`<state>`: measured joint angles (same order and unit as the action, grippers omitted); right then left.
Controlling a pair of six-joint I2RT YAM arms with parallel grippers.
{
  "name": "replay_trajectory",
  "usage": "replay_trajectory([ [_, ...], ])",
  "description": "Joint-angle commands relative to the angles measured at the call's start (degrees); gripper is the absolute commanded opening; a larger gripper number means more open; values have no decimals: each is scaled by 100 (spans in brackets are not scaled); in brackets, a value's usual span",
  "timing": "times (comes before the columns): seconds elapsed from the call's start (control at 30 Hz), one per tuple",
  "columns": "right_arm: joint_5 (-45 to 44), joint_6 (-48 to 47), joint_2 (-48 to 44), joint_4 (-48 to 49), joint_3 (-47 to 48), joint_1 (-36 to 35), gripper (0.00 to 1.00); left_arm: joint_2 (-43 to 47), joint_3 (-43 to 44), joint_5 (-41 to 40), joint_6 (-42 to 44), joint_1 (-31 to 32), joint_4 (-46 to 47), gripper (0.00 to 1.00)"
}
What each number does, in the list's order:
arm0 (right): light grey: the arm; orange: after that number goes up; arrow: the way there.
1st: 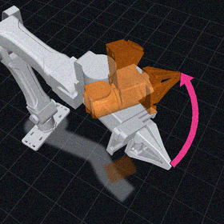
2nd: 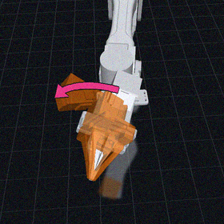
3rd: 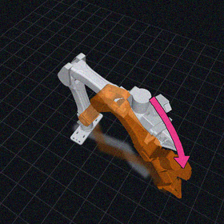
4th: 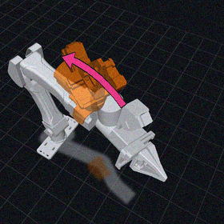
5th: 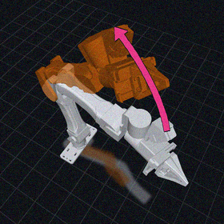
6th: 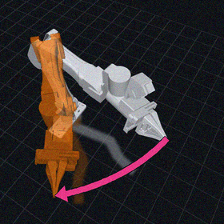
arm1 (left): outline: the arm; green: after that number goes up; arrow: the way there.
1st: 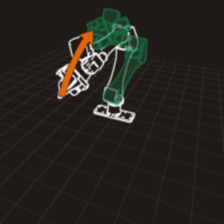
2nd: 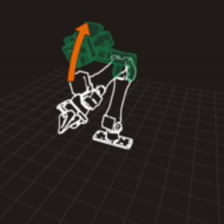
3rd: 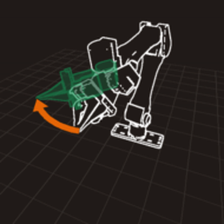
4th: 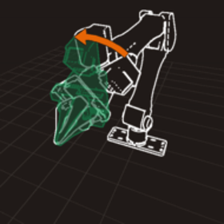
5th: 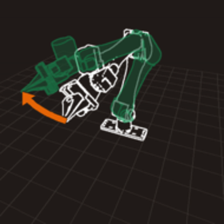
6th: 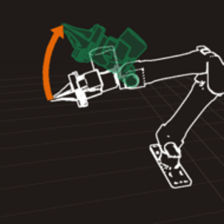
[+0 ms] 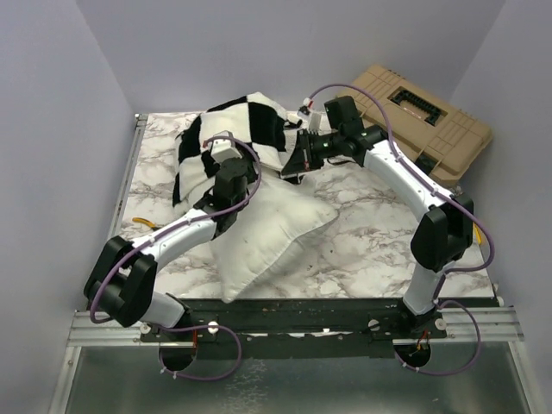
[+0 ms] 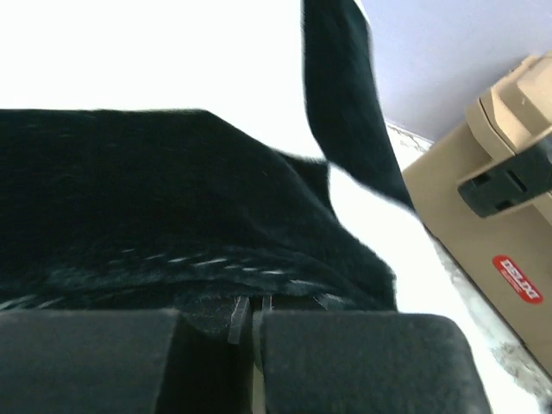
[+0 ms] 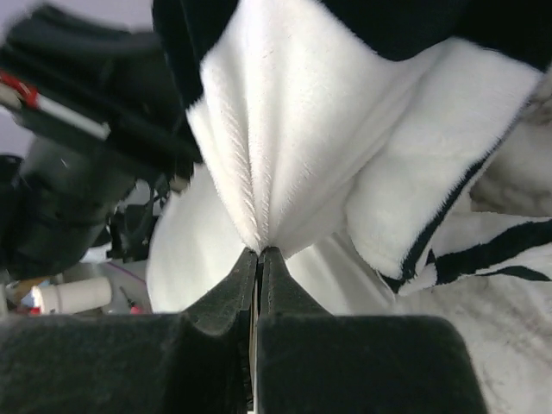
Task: Put the pillow into the pillowcase
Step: Stuff the pillow into the pillowcase.
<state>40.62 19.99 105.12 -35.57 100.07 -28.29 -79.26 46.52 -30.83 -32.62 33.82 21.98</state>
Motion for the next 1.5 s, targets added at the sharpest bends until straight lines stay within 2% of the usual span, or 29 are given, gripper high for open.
replay_trajectory([
  [0.0, 1233, 229, -488, -873, -512, -1, 0, -529, 699, -480, 670, -427, 327, 0],
  [0.1, 1280, -57, -648, -1377, -741, 0, 0, -873, 1146, -472, 954, -585, 444, 0],
  [0.27, 1491, 578, -1117, -286, -1636, 4, 0, -1666, 1932, 110, 1557, -629, 127, 0],
  [0.37, 1314, 907, -902, 179, -1732, 25, 0, -1810, 2206, 463, 1485, -631, -569, 0],
  [0.43, 1209, 1073, -603, 292, -1522, 34, 0, -1781, 2511, 646, 1394, -640, -1573, 1],
  [0.47, 1189, 1167, -451, 360, -1381, 34, 0, -1749, 2714, 766, 1365, -640, -2189, 14],
  [0.53, 1202, 1332, -172, 515, -1095, 37, 0, -1670, 3206, 1069, 1280, -669, -3520, 49],
  [0.57, 1236, 1419, -35, 591, -968, 36, 0, -1598, 3447, 1187, 1169, -681, -4219, 63],
  [0.63, 1339, 1528, 203, 674, -733, 40, 0, -1438, 3924, 1307, 878, -707, -5444, 78],
  [0.7, 1422, 1620, 346, 768, -635, 37, 0, -1284, 4214, 1368, 608, -739, -6516, 86],
  [0.77, 1444, 1684, 413, 854, -647, 41, 0, -1069, 4329, 1412, 264, -808, -7574, 88],
  [0.9, 1494, 1772, 461, 1003, -746, 43, 0, -559, 4030, 1549, -352, -1113, -8813, 89],
  [1.0, 1552, 1806, 495, 1041, -752, 43, 0, -121, 3410, 1834, -629, -1390, -9310, 90],
  [1.1, 1659, 1833, 562, 1026, -697, 44, 0, 384, 2386, 2338, -977, -1600, -9125, 92],
  [1.2, 1785, 1821, 605, 962, -650, 43, 0, 781, 1271, 3121, -1429, -1642, -7865, 90],
  [1.27, 1863, 1796, 610, 890, -638, 44, 0, 973, 572, 3581, -1660, -1633, -6239, 72],
  [1.33, 2011, 1757, 603, 795, -652, 28, 0, 1056, 71, 3697, -1898, -1601, -4333, 33],
  [1.37, 2115, 1750, 587, 779, -675, 24, 0, 1005, -54, 3698, -2048, -1542, -3403, 6],
  [1.4, 2215, 1746, 570, 746, -681, 6, 0, 862, -40, 3682, -2130, -1475, -2473, 0],
  [1.47, 2460, 1741, 527, 692, -642, -64, 0, 344, 435, 3670, -1991, -1200, -1186, 0],
])
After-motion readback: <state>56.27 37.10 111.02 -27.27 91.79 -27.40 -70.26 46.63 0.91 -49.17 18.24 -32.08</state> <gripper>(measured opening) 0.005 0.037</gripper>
